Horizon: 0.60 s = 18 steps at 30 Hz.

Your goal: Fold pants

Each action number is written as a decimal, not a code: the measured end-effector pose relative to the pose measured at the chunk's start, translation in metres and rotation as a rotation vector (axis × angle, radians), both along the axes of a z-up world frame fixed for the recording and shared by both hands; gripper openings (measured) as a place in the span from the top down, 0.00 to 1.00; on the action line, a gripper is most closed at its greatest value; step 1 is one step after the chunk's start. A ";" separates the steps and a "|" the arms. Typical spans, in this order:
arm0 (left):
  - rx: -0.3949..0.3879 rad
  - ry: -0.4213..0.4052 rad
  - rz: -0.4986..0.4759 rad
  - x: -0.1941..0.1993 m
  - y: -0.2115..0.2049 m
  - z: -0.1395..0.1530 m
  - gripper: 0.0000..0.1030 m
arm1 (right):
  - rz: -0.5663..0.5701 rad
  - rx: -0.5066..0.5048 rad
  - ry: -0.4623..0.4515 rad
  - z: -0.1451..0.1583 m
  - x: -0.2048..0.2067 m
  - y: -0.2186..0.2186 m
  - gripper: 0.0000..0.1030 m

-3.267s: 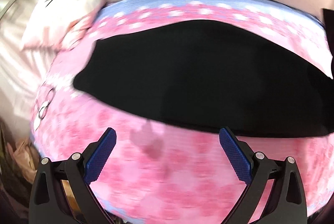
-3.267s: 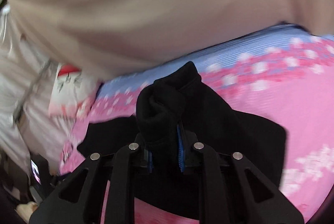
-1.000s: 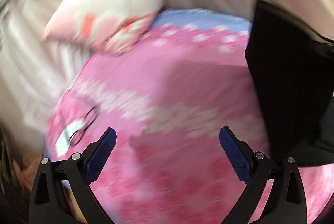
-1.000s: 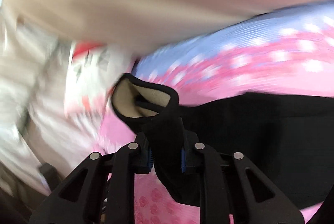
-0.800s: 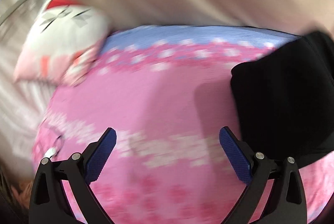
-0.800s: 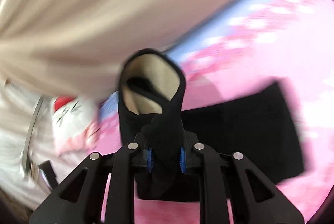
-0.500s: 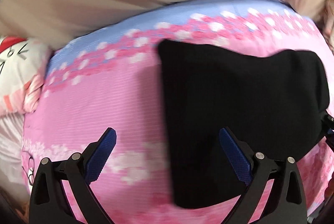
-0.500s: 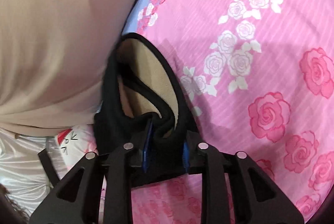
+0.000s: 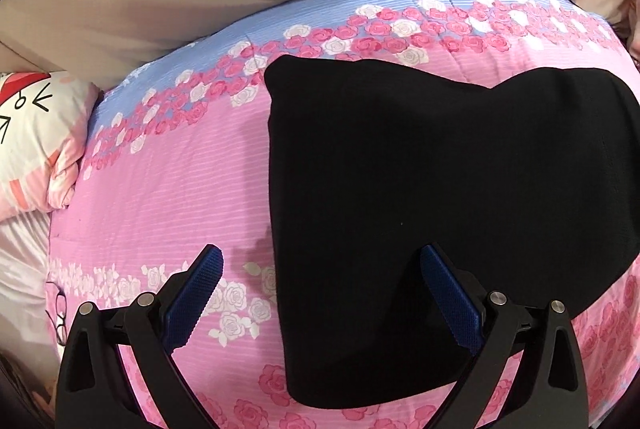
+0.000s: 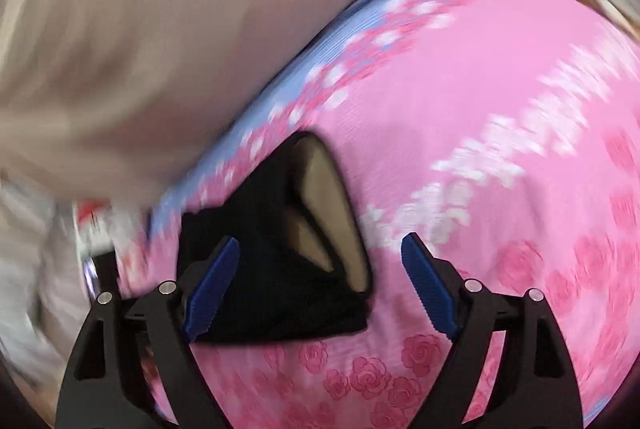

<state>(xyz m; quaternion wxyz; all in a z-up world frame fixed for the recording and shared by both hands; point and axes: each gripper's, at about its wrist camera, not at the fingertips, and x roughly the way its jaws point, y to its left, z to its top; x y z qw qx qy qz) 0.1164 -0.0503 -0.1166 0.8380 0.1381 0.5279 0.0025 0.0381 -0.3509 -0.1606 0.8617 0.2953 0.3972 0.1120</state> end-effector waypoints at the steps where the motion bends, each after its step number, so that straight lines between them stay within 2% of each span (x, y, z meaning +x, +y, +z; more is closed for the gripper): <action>1: 0.005 0.000 -0.004 -0.001 -0.001 -0.001 0.05 | 0.061 -0.061 0.004 0.000 0.010 0.017 0.21; 3: 0.023 0.000 -0.006 -0.002 -0.002 -0.005 0.05 | 0.148 -0.151 0.042 -0.014 0.024 0.041 0.46; 4: 0.029 0.000 -0.009 -0.002 -0.002 -0.007 0.05 | 0.180 -0.170 0.104 -0.025 0.033 0.049 0.66; 5: 0.045 0.004 -0.007 -0.002 -0.001 -0.011 0.05 | 0.192 -0.176 0.148 -0.034 0.039 0.056 0.80; 7: 0.053 0.004 -0.001 -0.002 0.004 -0.012 0.05 | 0.213 -0.098 0.131 -0.020 0.033 0.059 0.95; 8: 0.054 -0.004 0.002 -0.003 0.009 -0.011 0.05 | 0.221 -0.047 0.097 -0.004 0.026 0.057 0.95; 10: 0.047 -0.010 -0.001 -0.003 0.016 -0.011 0.05 | 0.226 -0.026 0.047 0.008 0.014 0.051 0.94; 11: 0.036 -0.008 -0.002 -0.003 0.021 -0.014 0.05 | 0.218 -0.096 0.107 -0.013 0.014 0.046 0.91; 12: 0.020 -0.003 -0.001 -0.002 0.022 -0.016 0.05 | 0.235 -0.175 0.198 -0.039 0.017 0.044 0.92; 13: -0.009 0.009 -0.004 -0.001 0.024 -0.017 0.05 | 0.235 -0.167 0.227 -0.049 0.019 0.041 0.92; 14: -0.022 0.017 -0.006 -0.001 0.023 -0.017 0.05 | 0.177 -0.109 0.204 -0.043 0.014 0.032 0.88; 15: -0.016 0.016 -0.005 -0.002 0.023 -0.016 0.05 | 0.123 -0.110 0.198 -0.023 0.012 0.032 0.85; 16: 0.001 -0.002 -0.008 -0.004 0.023 -0.012 0.05 | 0.077 -0.188 0.163 0.000 0.010 0.037 0.84; 18: 0.024 -0.027 -0.016 -0.008 0.025 -0.010 0.05 | 0.051 -0.315 0.045 0.041 0.009 0.054 0.69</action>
